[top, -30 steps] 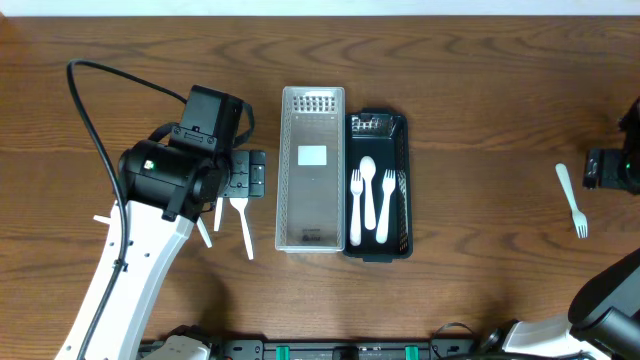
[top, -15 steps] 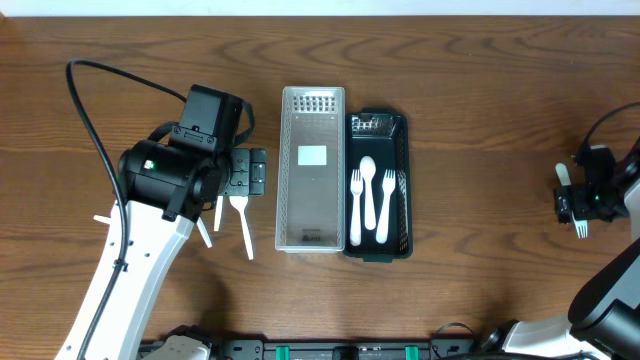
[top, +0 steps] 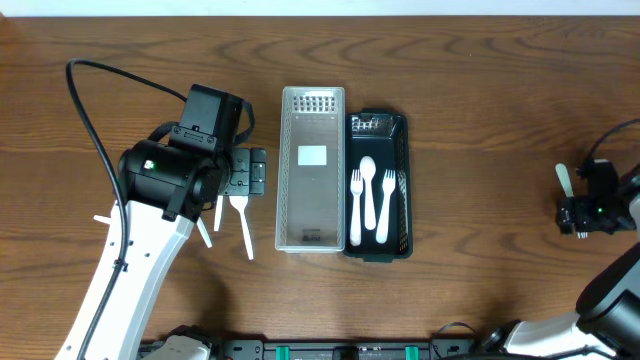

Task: Pack container
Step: 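Move the right gripper to the far-right white fork and grasp it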

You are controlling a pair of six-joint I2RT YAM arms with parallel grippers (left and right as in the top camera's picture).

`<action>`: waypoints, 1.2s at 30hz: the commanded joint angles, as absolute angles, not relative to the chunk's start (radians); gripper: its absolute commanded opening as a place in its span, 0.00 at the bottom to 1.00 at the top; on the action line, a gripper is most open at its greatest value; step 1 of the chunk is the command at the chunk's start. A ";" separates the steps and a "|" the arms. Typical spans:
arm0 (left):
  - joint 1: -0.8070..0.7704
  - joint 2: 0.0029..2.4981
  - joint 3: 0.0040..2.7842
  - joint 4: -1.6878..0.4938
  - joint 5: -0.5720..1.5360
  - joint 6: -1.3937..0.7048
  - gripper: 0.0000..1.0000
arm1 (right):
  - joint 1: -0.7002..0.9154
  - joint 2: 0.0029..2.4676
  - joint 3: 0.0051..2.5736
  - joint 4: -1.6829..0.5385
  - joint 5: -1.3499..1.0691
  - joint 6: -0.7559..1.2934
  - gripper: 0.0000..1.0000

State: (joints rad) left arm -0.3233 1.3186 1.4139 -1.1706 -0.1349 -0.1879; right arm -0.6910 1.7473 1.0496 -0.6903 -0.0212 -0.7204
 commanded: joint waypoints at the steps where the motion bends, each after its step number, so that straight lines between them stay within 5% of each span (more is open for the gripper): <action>1: -0.319 1.320 1.415 -1.172 -0.143 -0.204 0.98 | -0.699 1.786 1.044 -0.690 -0.043 -0.734 0.97; 17: -0.319 1.320 1.415 -1.172 -0.143 -0.204 0.98 | -0.700 1.899 1.044 -0.688 -0.069 -0.734 0.96; 20: -0.319 1.320 1.415 -1.172 -0.143 -0.204 0.98 | -0.700 1.900 1.044 -0.683 -0.069 -0.734 0.88; 25: -0.319 1.320 1.415 -1.172 -0.144 -0.205 0.98 | -0.700 1.900 1.044 -0.672 -0.069 -0.731 0.61; 36: -0.319 1.320 1.415 -1.172 -0.143 -0.205 0.98 | -0.700 1.900 1.044 -0.662 -0.069 -0.718 0.49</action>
